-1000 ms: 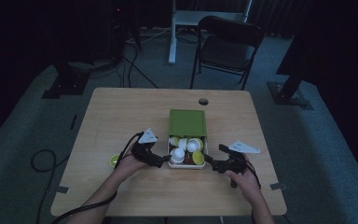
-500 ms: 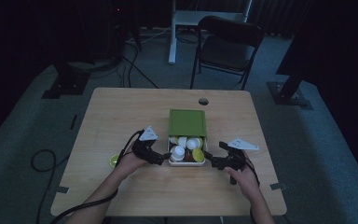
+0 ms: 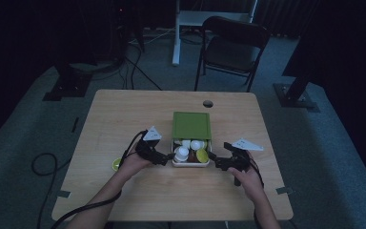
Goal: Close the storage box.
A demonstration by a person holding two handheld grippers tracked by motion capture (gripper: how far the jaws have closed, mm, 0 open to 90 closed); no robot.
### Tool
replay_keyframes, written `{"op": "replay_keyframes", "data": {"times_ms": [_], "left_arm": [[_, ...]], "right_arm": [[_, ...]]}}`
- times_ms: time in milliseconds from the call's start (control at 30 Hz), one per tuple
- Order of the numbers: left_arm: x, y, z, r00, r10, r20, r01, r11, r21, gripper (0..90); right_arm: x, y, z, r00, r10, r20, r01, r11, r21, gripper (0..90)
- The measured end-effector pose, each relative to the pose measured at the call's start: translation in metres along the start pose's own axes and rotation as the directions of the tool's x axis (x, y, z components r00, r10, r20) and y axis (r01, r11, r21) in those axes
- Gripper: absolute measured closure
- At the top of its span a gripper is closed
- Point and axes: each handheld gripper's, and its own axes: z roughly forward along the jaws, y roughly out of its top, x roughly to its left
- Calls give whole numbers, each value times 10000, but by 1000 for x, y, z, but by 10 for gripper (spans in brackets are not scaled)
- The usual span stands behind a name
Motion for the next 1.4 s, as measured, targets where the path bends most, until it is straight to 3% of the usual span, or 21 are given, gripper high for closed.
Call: {"op": "replay_keyframes", "data": {"times_ms": [1200, 1400], "left_arm": [[17, 11, 10, 9988, -272, -414, 280, 9995, 172, 12], [17, 12, 11, 9985, -333, -423, 341, 9993, 178, 12]], "right_arm": [[-8, 10, 16, 9984, 261, 499, -262, 9997, 1, 97], [-8, 9, 17, 9967, 491, 648, -488, 9988, -65, 97]]}}
